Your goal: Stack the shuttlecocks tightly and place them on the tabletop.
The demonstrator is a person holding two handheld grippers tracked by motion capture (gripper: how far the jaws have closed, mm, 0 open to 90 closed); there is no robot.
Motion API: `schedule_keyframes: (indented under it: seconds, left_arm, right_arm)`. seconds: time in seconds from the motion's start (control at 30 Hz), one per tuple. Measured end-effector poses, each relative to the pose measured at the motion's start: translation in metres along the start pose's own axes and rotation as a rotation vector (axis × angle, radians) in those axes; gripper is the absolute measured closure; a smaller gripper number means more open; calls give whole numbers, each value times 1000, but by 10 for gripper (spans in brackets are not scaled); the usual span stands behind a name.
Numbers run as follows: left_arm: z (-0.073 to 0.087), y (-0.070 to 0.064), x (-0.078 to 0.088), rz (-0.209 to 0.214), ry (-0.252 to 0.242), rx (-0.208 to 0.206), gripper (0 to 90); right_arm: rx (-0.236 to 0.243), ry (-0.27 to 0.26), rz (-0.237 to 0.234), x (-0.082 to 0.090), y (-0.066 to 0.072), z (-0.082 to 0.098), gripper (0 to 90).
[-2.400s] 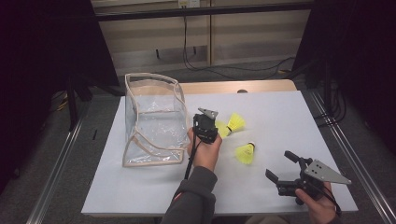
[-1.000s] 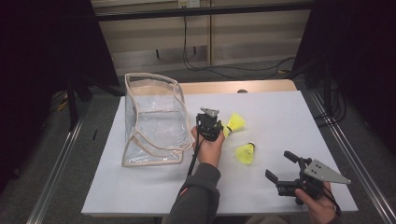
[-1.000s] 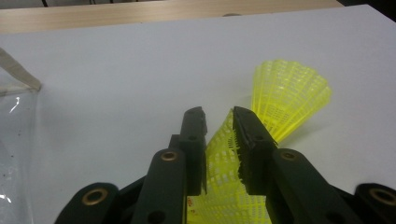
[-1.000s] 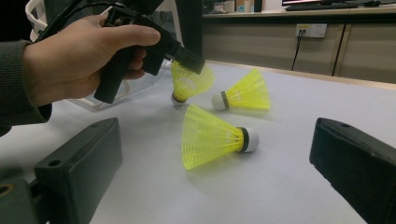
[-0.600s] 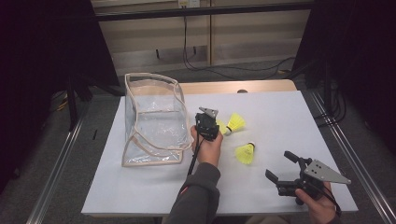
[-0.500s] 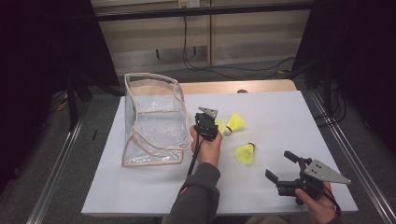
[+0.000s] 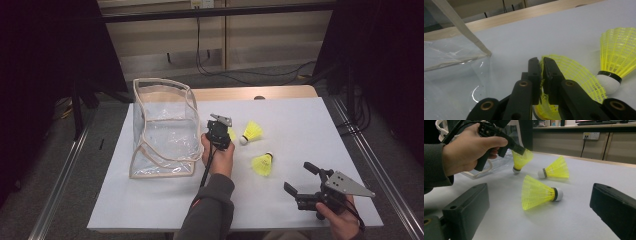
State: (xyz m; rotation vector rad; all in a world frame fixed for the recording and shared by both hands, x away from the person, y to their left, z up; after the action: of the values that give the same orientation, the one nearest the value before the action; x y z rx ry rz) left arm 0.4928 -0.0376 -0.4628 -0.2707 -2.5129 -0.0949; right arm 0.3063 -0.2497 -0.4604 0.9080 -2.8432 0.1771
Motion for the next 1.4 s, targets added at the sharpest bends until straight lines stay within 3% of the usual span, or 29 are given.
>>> schedule_keyframes:
  seconds: [0.1,0.27,0.37,0.57,1.4]
  left_arm:
    - [1,-3,-1,41,13,39,815]
    - [4,-7,-3,80,30,67,747]
    - [4,-11,-3,118,34,71,706]
    - [4,-16,-3,154,34,76,658]
    - [4,-22,-2,192,35,100,545]
  right_arm:
    - [-3,2,1,0,-1,0,19]
    - [0,1,3,1,-1,0,19]
    - [0,0,1,1,0,0,19]
    - [-1,2,2,0,-1,0,19]
    - [2,-1,5,1,-1,-1,19]
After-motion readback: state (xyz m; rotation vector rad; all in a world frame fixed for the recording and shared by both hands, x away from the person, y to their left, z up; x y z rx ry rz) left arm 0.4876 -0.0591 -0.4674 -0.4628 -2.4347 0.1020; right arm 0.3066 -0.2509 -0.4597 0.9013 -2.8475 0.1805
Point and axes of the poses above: each handheld gripper's, and its own axes: x roughly backward along the jaws, z roughly out of its underside, y roughly to its left, the point moved 8 cm from there along -x, roughly forward along the jaws, and after that the axes turned 9 degrees about x, right-handed, at the moved point
